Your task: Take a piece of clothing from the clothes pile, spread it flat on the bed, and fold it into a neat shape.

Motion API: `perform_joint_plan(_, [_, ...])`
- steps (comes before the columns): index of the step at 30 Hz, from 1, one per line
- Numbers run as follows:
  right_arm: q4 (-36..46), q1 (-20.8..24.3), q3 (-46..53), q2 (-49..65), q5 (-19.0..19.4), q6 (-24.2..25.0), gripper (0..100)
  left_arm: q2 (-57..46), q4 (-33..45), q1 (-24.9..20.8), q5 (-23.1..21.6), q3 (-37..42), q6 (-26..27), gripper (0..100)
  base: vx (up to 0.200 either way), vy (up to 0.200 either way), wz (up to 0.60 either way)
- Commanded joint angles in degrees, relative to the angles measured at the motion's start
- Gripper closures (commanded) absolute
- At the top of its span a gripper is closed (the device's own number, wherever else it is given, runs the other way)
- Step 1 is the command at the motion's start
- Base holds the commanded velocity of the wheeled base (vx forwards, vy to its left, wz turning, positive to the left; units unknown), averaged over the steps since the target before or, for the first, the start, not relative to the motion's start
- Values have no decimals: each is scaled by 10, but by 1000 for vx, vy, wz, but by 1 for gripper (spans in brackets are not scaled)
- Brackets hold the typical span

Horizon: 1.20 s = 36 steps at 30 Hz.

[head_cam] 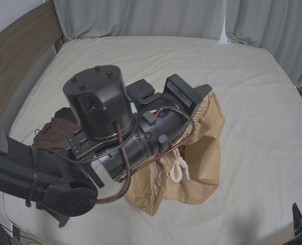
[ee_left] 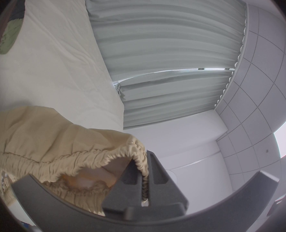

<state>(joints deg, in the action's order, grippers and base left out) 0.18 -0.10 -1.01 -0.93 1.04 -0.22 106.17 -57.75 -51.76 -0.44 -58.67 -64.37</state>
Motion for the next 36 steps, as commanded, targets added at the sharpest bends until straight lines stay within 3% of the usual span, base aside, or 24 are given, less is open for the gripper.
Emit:
perform_joint_plan(1, [0, 0, 9, 9, 0, 0, 0, 44, 38, -19, -4, -76, -28, 100, 0, 0, 0])
perform_joint_plan(10, [0, 0, 9, 9, 0, 0, 0, 87, 117, -36, -8, -188, -32, 100, 0, 0, 0])
perform_joint_plan(21, [0, 0, 10, 9, 0, 0, 0, 77, 136, -46, -8, -233, -41, 100, 0, 0, 0])
perform_joint_plan(30, [0, 0, 9, 9, 0, 0, 0, 40, 156, -42, -6, -239, -103, 100, 0, 0, 0])
perform_joint_plan(36, [0, 0, 9, 9, 0, 0, 0, -2, 158, 1, -9, -198, -132, 100, 0, 0, 0])
